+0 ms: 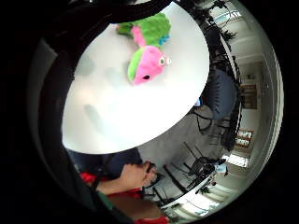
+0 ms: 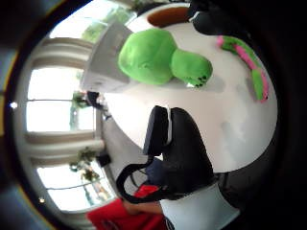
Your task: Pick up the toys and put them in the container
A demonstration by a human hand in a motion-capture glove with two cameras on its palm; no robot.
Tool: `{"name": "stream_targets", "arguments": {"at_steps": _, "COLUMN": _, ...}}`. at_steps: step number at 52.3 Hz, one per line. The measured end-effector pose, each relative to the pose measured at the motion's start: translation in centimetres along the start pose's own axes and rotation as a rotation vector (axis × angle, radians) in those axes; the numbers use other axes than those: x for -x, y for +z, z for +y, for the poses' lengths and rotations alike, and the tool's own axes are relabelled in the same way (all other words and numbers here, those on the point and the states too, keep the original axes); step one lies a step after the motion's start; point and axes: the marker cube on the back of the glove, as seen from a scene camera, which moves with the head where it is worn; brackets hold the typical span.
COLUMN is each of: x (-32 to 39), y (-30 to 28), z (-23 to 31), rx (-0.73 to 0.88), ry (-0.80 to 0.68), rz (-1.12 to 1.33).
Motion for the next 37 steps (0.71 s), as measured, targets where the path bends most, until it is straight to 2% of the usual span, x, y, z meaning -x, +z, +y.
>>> {"name": "stream_targets", "arguments": {"at_steps": 37, "x": -0.50, "y": -0.59, "z": -0.55, "rx": -0.015, "ry": 0.005, "rz": -0.020}}
